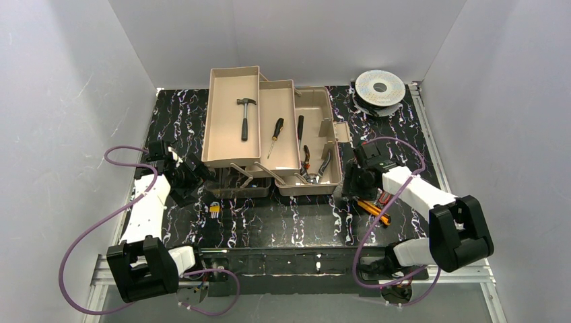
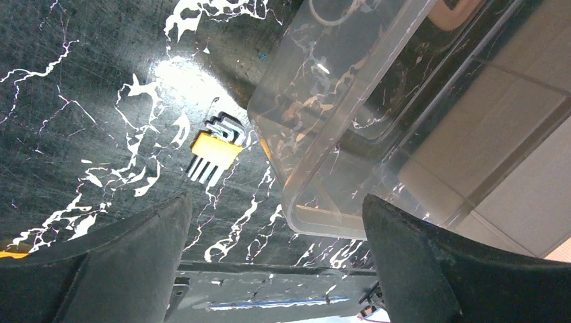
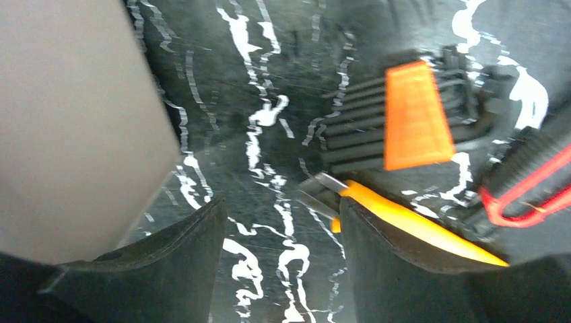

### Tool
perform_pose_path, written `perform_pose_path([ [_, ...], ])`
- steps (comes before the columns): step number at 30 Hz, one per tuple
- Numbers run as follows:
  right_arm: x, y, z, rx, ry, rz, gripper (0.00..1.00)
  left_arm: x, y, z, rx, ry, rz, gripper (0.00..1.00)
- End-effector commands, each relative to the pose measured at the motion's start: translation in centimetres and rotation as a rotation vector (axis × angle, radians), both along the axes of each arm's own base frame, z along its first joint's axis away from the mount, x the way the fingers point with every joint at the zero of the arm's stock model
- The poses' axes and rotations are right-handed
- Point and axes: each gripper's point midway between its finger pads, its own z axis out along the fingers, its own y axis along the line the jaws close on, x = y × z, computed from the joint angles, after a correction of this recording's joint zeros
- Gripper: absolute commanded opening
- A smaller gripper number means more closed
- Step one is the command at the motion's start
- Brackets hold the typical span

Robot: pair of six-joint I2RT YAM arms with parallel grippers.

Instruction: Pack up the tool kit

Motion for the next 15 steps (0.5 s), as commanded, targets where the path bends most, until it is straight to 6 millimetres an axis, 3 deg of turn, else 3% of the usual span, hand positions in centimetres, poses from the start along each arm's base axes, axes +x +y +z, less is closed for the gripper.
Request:
perform_pose_path([
  [1, 1.9, 3.8, 1.7, 0.178, -0.051, 0.026, 0.69, 0.4, -0.8, 0.9, -0.024, -0.036, -0.040, 0.98],
  [4, 2.7, 3.7, 3.1, 0.175, -0.098, 0.032, 0.69, 0.4, -0.7, 0.9, -0.021, -0.037, -0.038, 0.98],
  [7, 2.9, 2.2, 4.2, 0.096, -0.134, 0.032, 0.69, 0.4, -0.7, 0.9, -0.019, -0.039, -0.038, 0.98],
  [15, -0.8, -3.6, 3.4, -0.227, 0.046, -0.036, 0.72, 0.4, -0.7, 1.1, -0.018, -0.039, -0.045, 0.98],
])
